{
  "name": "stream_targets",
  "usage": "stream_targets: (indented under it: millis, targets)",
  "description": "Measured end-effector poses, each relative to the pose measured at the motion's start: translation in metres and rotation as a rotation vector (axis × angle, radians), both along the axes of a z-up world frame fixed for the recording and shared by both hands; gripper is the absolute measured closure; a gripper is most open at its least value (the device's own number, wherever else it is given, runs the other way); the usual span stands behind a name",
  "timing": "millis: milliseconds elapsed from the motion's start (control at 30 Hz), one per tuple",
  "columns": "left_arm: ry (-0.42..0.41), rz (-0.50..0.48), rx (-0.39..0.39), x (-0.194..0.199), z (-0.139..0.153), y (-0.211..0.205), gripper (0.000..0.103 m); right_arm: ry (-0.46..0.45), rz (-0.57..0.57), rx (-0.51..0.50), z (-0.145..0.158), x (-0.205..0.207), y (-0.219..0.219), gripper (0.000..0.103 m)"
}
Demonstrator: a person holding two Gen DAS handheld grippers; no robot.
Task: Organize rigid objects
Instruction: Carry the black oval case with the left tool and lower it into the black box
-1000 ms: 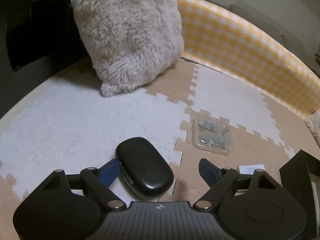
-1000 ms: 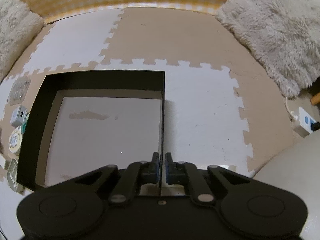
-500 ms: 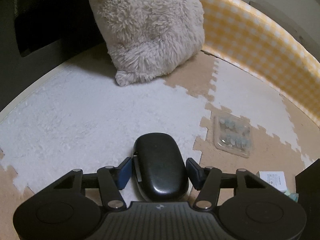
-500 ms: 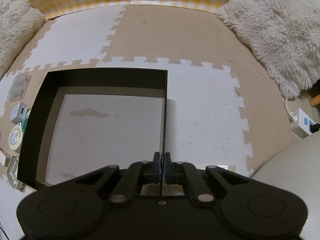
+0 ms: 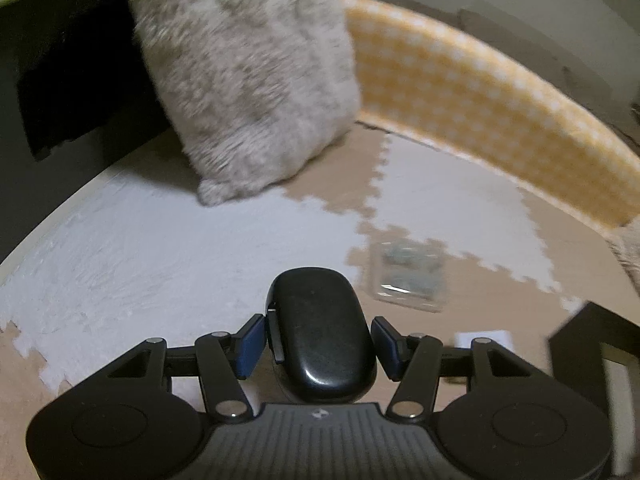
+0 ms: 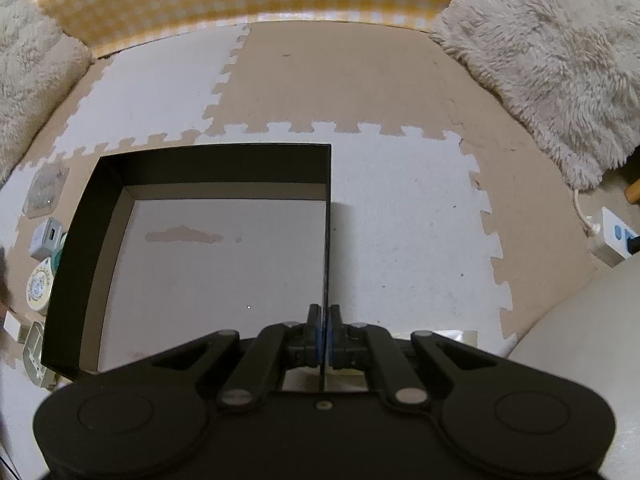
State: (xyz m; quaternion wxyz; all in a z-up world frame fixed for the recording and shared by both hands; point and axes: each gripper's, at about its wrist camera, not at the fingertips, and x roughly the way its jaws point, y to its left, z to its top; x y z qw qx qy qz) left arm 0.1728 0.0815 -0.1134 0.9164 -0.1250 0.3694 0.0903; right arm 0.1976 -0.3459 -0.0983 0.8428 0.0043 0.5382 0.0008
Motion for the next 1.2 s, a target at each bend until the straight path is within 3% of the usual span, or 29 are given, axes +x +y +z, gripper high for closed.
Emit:
stream_targets:
  millis: [333,500,767,933,1200]
  targets:
    - [-0.045,-0.196,-0.121,-0.023,0.048,-0.078,0.045,-0.015,0.02,0.022,0.001,-0.006,-0.002,0.1]
    - [-0.028,-0.282,-0.202,-0.022,0.054,-0.129,0.045,-0.023,0.034,0.04,0.001,-0.01,-0.005,0.099]
    - [0.03,-0.399,-0.281,-0.009,0.041,-0.2,0.045,-0.048,0.037,0.071,-0.001,-0.014,-0.01,0.098]
    - [0.076,-0.437,-0.328,-0.005,0.021,-0.227,0.045,-0.059,0.024,0.076,-0.002,-0.013,-0.011,0.098]
    - [0.072,-0.468,-0.443,0.003,-0.002,-0.257,0.045,-0.051,-0.005,0.134,-0.003,-0.01,-0.019,0.098]
